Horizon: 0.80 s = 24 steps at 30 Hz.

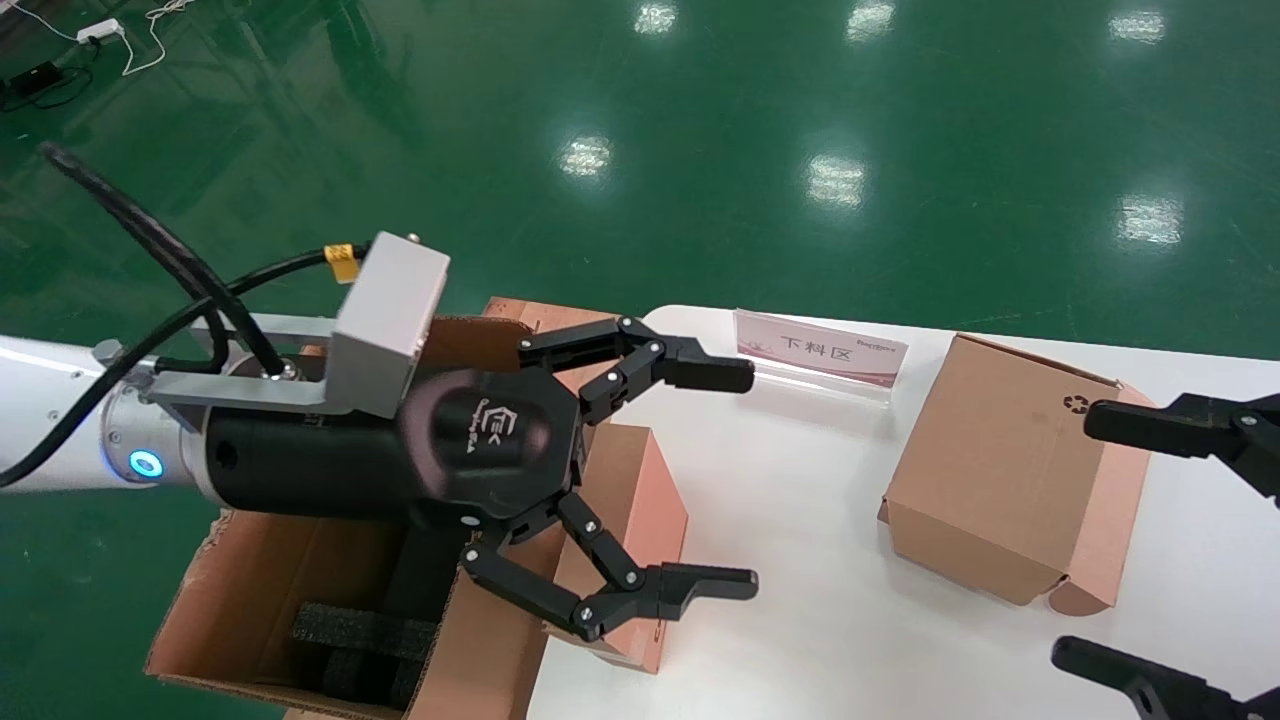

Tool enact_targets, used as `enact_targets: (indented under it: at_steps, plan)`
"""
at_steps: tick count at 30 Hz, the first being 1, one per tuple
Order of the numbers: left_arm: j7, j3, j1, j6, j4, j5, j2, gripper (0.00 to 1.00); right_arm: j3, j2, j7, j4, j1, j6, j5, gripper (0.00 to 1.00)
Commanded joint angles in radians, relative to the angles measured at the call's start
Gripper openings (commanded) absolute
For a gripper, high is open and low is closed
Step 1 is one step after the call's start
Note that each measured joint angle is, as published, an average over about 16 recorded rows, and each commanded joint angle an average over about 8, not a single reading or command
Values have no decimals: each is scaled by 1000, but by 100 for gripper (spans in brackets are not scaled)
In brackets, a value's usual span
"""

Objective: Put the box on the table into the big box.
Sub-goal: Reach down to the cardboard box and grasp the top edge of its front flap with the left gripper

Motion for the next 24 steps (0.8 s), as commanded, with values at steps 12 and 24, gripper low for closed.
enact_targets:
  at_steps: [12, 24]
  plan:
    - [-216, 106, -152, -58, -87, 277, -90, 100, 0, 0, 0, 0, 0, 0, 0, 100]
    - [-658, 278, -420, -34, -161, 569, -96, 100, 0, 0, 0, 0, 0, 0, 0, 100]
